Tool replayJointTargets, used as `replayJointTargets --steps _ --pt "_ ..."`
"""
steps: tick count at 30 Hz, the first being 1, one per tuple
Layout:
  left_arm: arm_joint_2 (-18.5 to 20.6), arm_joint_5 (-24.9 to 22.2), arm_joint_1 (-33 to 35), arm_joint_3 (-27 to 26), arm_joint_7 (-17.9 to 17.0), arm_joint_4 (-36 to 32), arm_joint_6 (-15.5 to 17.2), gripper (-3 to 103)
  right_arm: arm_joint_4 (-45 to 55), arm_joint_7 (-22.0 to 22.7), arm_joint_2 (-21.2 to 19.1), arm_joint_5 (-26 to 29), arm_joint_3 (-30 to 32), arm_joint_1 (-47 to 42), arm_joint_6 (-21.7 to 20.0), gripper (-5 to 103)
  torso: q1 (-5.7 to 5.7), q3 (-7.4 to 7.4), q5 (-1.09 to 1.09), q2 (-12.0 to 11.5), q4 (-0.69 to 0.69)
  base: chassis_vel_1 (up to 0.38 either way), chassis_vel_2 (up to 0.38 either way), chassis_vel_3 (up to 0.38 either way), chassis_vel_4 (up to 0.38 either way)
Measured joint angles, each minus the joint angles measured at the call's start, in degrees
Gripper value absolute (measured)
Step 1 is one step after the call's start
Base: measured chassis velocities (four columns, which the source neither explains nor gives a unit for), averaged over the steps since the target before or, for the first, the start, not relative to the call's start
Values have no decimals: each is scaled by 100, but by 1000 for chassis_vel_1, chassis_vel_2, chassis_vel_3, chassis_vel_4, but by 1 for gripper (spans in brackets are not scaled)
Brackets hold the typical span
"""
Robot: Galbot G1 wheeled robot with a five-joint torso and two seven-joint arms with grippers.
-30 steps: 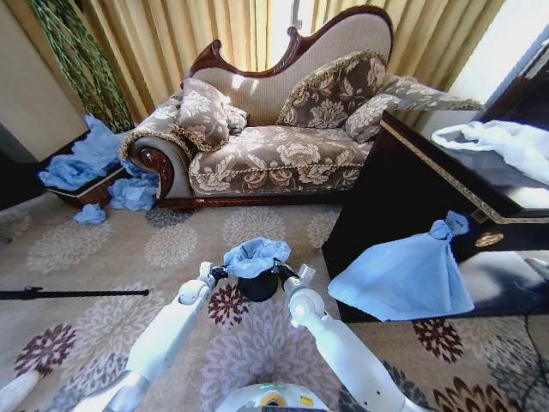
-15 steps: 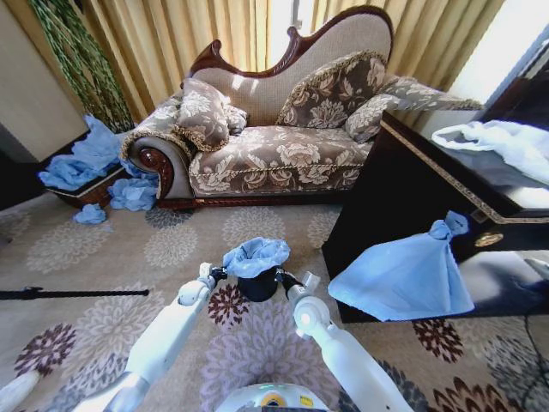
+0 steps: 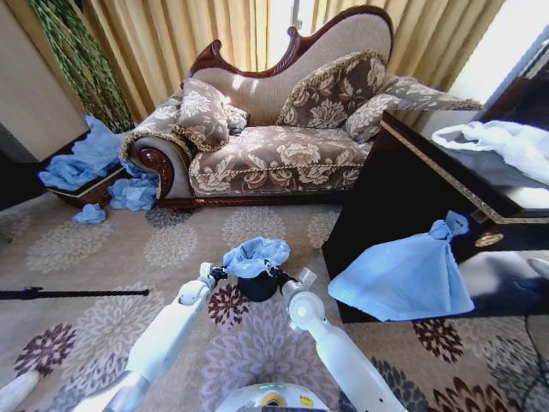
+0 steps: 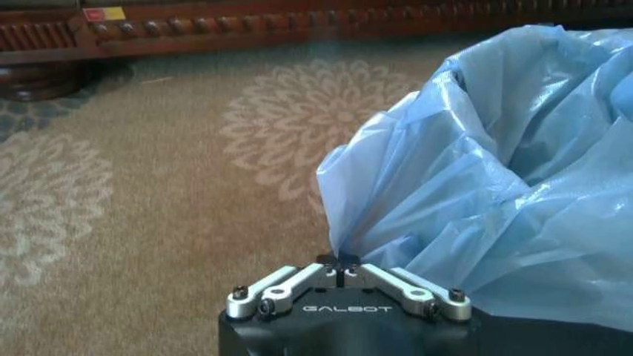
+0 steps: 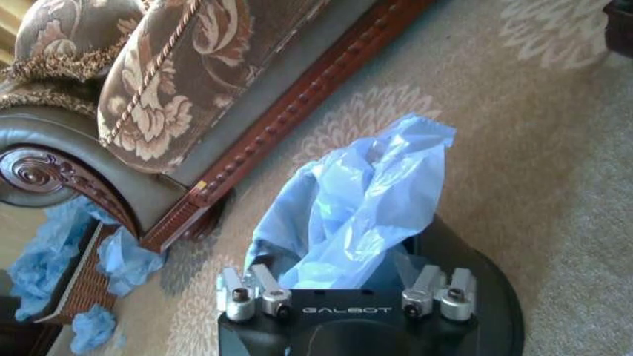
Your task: Place a garbage bag over the trash bin.
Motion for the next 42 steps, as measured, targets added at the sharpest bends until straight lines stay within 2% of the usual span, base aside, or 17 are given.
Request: replayJointTargets --steps 2,5,8,9,10,13,14,17,19,22,23,25,27,29,34,38,42 --pt "2 5 1 0 -1 0 -5 0 -62 -11 35 -17 -4 30 0 81 0 0 0 0 0 0 0 0 0" --pt "4 17 20 -4 -3 -1 -18 0 -161 -58 77 -63 -3 66 8 99 0 0 0 0 0 0 0 0 0" --pt "4 23 29 -8 -4 -2 -25 0 -179 -69 91 -64 -3 77 9 97 0 0 0 0 0 0 0 0 0" --pt "2 27 34 -12 -5 -5 -31 0 -208 -83 111 -73 -8 81 11 90 0 0 0 0 0 0 0 0 0" --pt "2 27 34 -12 -5 -5 -31 0 -208 -83 111 -73 -8 81 11 90 0 0 0 0 0 0 0 0 0" --pt "13 28 29 -19 -5 -9 -35 0 -352 -129 235 -137 -3 101 18 69 0 0 0 0 0 0 0 0 0" --pt "13 28 29 -19 -5 -9 -35 0 -352 -129 235 -137 -3 101 18 69 0 0 0 0 0 0 0 0 0" --pt "18 27 36 -28 -5 -22 -41 0 -438 -168 291 -211 12 118 33 53 0 0 0 0 0 0 0 0 0" --pt "20 27 43 -30 -5 -26 -44 0 -460 -179 294 -231 16 125 41 53 0 0 0 0 0 0 0 0 0" --pt "24 27 66 -42 -5 -34 -63 0 -509 -220 284 -309 25 139 69 36 0 0 0 0 0 0 0 0 0" --pt "24 27 66 -42 -5 -34 -63 0 -509 -220 284 -309 25 139 69 36 0 0 0 0 0 0 0 0 0" --pt "26 28 89 -53 -5 -52 -69 0 -522 -264 242 -385 23 131 90 26 0 0 0 0 0 0 0 0 0" --pt "29 31 98 -59 -4 -54 -76 0 -518 -277 222 -399 17 112 94 26 0 0 0 0 0 0 0 0 0" --pt "27 56 118 -69 -3 -54 -103 0 -496 -306 195 -440 -7 76 102 9 0 0 0 0 0 0 0 0 0" --pt "1 102 153 -74 -3 -59 -133 0 -485 -415 169 -758 -117 13 124 1 0 0 1 0 0 0 0 0 0" --pt "0 119 199 -79 -3 -113 -136 0 -502 -592 47 -1275 -242 -37 159 0 0 0 1 0 0 0 0 0 0" --pt "13 129 270 -97 -3 -202 -136 0 -389 -578 -63 -1363 -292 -76 145 0 0 0 1 0 0 0 0 0 0"
